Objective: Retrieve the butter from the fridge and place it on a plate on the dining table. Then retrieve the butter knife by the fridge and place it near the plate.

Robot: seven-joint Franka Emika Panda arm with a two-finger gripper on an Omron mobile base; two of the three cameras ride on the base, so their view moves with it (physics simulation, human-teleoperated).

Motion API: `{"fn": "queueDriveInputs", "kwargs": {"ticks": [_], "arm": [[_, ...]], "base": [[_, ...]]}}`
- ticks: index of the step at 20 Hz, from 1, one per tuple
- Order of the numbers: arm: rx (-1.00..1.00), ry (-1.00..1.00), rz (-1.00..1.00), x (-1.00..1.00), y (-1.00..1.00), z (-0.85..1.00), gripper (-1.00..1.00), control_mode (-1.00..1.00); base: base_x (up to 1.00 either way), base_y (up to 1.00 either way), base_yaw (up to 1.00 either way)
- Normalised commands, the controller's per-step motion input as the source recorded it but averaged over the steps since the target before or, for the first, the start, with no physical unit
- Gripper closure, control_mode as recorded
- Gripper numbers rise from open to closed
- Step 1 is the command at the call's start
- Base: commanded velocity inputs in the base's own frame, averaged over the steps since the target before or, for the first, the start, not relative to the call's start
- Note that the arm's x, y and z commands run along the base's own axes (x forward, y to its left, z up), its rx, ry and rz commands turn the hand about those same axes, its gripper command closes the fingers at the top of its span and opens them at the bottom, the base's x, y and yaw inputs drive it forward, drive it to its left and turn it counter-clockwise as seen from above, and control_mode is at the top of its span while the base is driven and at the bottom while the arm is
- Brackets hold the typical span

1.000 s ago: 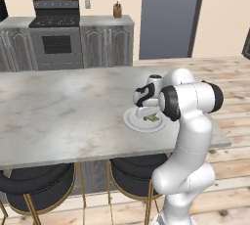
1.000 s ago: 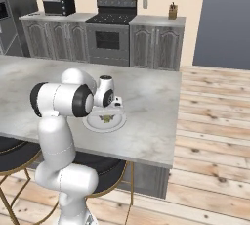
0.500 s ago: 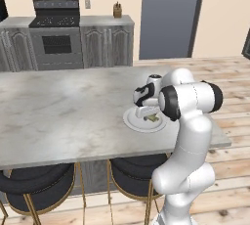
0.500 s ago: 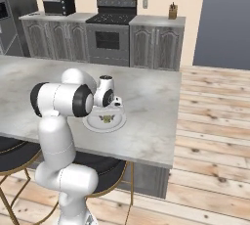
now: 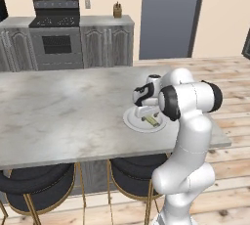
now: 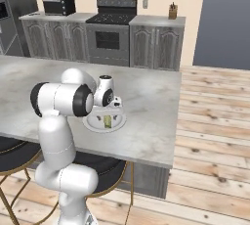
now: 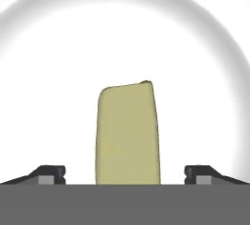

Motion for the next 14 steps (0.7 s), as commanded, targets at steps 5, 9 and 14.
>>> {"fn": "queueDriveInputs", "kwargs": {"ticks": [5, 9, 14], "arm": [[0.00, 0.03, -0.01, -0.03, 0.00, 0.60, -1.00, -1.00], [0.00, 0.00, -0.02, -0.43, 0.00, 1.00, -1.00, -1.00], [0.00, 0.12, -0.08, -0.81, 0.01, 0.86, -1.00, -1.00]], "base": [[0.00, 0.00, 0.00], [0.00, 0.00, 0.00], [0.00, 0.00, 0.00]]}}
